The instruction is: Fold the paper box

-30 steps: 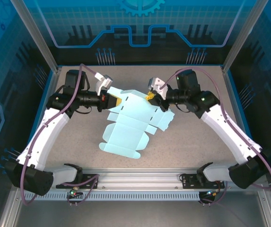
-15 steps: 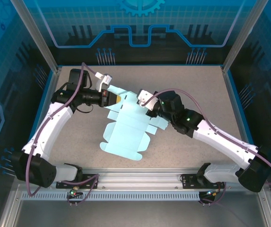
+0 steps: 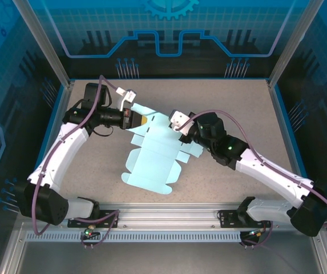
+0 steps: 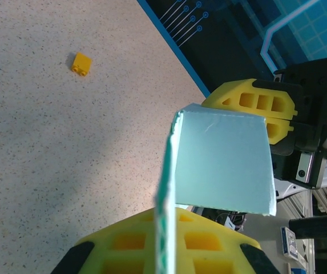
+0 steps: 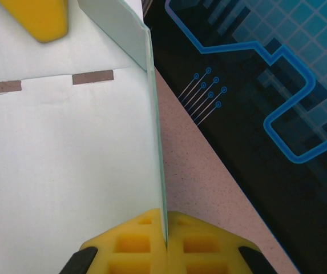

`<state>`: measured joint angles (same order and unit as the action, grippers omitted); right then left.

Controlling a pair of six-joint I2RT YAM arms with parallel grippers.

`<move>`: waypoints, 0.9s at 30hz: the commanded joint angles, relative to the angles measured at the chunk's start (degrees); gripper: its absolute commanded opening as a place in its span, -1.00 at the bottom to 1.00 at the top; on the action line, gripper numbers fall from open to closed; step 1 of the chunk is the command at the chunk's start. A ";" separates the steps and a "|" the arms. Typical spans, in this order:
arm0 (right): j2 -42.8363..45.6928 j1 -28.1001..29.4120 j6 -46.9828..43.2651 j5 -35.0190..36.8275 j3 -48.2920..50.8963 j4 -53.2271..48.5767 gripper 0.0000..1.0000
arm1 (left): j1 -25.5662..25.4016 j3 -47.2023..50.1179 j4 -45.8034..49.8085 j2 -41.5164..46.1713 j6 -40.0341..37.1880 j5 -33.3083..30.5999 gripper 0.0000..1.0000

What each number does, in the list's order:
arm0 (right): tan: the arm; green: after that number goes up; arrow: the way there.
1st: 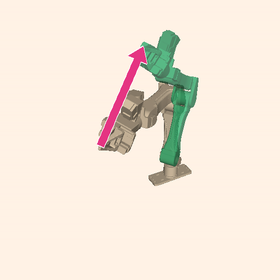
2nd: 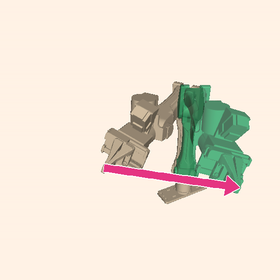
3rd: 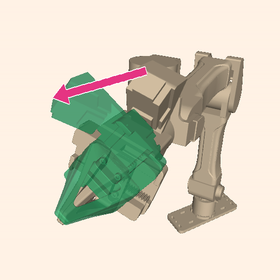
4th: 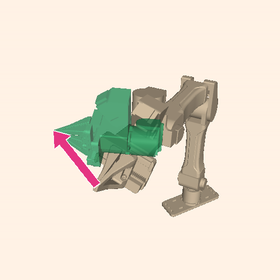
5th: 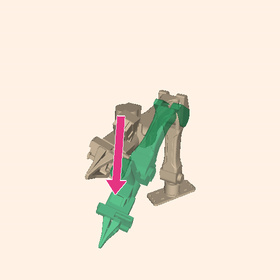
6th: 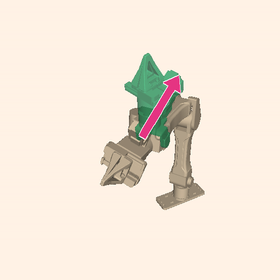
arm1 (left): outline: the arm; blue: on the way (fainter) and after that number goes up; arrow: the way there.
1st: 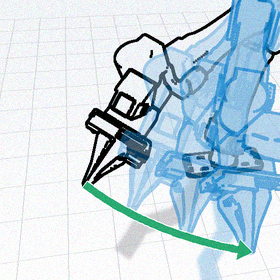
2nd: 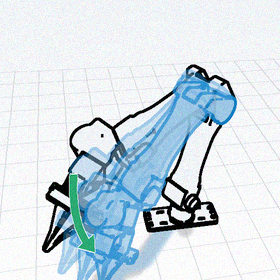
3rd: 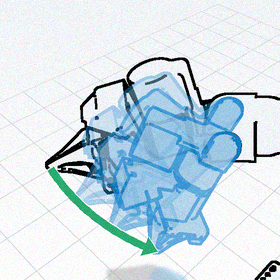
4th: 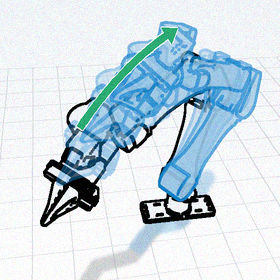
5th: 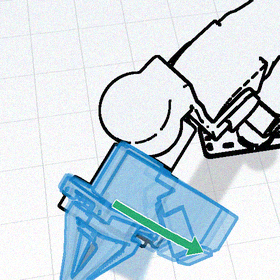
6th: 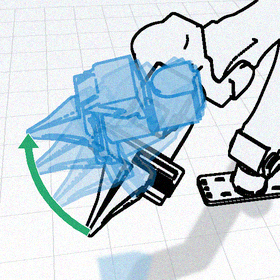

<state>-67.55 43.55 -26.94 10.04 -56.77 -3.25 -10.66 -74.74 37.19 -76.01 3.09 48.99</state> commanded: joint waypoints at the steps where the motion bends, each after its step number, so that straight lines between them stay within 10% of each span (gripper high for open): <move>1: 1.30 -1.65 5.64 -3.82 -0.80 -6.07 -0.89 | 1.06 -2.01 -2.78 0.16 1.35 0.06 -1.00; 7: -0.30 -2.80 11.00 -10.00 -2.82 -9.72 -0.88 | 0.99 -1.65 -3.60 0.06 1.41 0.14 -1.00; 18: -2.40 1.65 8.04 4.86 -3.31 -9.53 -0.90 | 1.38 -1.59 -4.14 -1.06 2.07 -0.01 -0.94; 27: -2.93 -5.20 14.71 -6.62 -3.33 -14.29 -0.90 | 4.67 -1.10 -4.80 -0.76 4.54 -8.61 -0.28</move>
<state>-70.08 40.84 -16.56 7.49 -60.34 -14.37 -7.84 -74.76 34.22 -77.58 5.56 44.45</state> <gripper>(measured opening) 0.062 0.345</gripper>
